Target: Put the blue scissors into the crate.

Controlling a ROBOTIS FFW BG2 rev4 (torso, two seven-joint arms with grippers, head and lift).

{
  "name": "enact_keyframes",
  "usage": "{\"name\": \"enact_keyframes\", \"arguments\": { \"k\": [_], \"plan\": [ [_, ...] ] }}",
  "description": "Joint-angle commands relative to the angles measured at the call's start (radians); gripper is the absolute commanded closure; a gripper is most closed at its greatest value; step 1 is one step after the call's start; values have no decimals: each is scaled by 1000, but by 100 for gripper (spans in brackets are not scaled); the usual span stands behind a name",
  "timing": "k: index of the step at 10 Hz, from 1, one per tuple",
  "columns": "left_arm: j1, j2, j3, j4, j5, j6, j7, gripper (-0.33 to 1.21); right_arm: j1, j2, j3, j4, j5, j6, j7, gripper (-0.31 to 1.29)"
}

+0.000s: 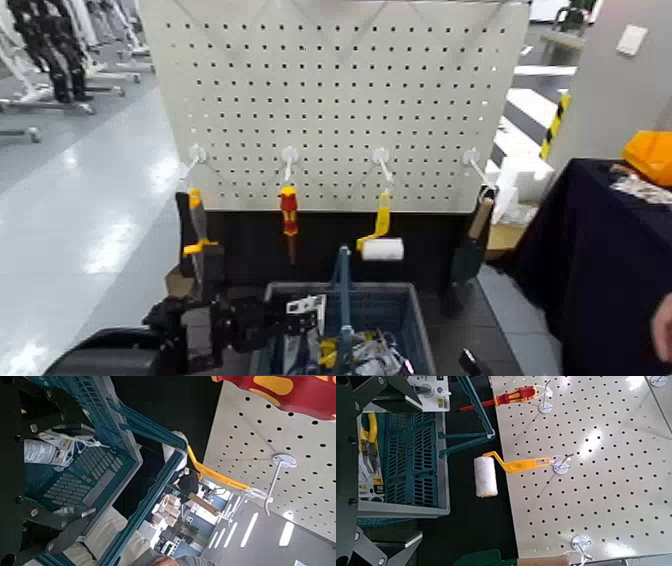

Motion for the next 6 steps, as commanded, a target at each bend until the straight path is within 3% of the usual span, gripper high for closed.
{"name": "enact_keyframes", "arguments": {
  "k": [1,6],
  "plan": [
    [-2,1,3,-9,2,-7,1,-5,0,-2,-1,-2,-2,0,-1,18],
    [-1,1,23,-101,20,-24,39,-5,2,1,-2,-3,0,0,-1,17]
  ]
}}
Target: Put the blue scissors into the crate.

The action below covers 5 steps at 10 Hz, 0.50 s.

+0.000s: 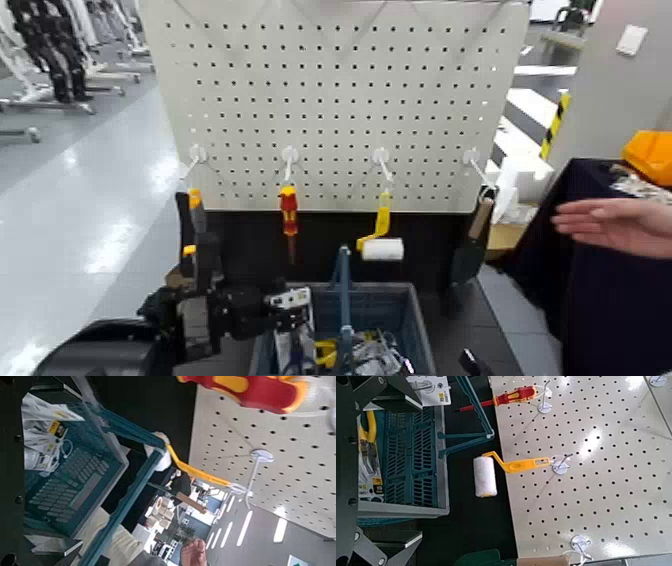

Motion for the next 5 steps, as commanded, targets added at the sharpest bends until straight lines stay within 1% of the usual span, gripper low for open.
{"name": "enact_keyframes", "arguments": {
  "k": [1,3,4,5],
  "plan": [
    [0,3,10,-99,19,-15,45,-5,3,1,-3,-2,2,0,-1,17],
    [14,8,14,-195,21,-39,112,-5,6,1,-7,-6,5,0,-3,17],
    [37,8,16,-238,7,-84,172,-5,8,3,-9,-8,8,0,-5,17],
    [83,0,25,-287,1,-133,269,-5,11,5,-12,-12,11,0,-12,17]
  ]
}}
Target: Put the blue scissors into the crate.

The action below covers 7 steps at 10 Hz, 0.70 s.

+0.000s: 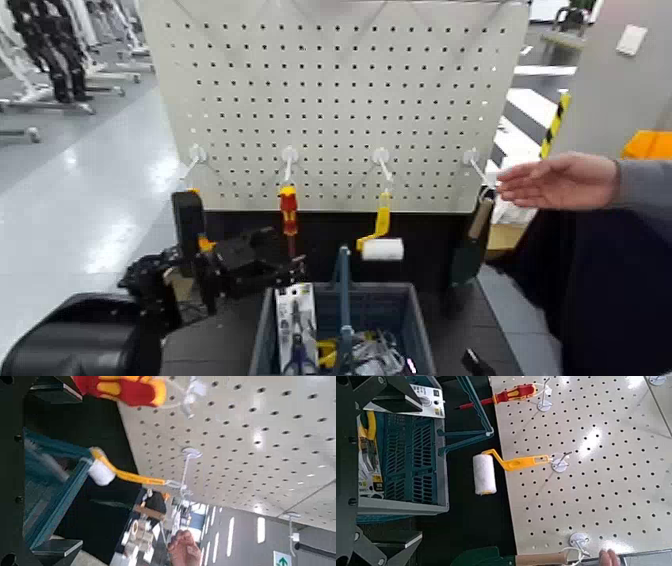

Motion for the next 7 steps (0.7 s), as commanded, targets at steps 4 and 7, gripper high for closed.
{"name": "enact_keyframes", "arguments": {
  "k": [4,7],
  "plan": [
    [262,-33,20,-158,22,-256,382,-5,18,10,-18,-53,33,64,-59,18],
    [426,-99,6,-159,-19,-431,545,5,33,7,-38,-58,28,46,-53,18]
  ]
}}
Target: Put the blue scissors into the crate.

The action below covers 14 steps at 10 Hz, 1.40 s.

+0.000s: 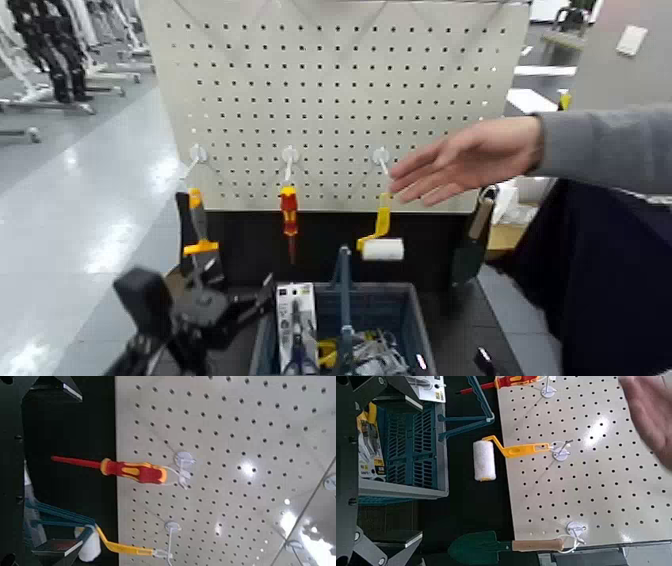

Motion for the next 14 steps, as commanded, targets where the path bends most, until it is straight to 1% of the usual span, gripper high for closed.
{"name": "enact_keyframes", "arguments": {
  "k": [1,2,3,4,6,8,12,14],
  "plan": [
    [109,-35,-7,-21,-91,-105,39,6,17,2,-10,-1,5,-27,-1,18],
    [139,-38,-8,-37,-115,-116,61,7,21,5,-14,-4,9,-21,1,18],
    [163,-50,-14,-37,-117,-144,85,8,21,4,-14,-9,19,-16,1,18],
    [185,-69,-7,-37,-129,-154,85,9,22,1,-15,-22,36,-1,1,18],
    [237,-89,4,-37,-131,-174,107,11,27,4,-17,-27,39,13,1,18],
    [246,-83,4,-36,-138,-177,102,11,27,2,-15,-27,44,13,2,18],
    [255,-83,6,-30,-146,-193,104,11,27,1,-15,-32,51,16,2,17],
    [258,-81,7,-28,-157,-194,104,11,28,2,-17,-38,68,25,-2,17]
  ]
}}
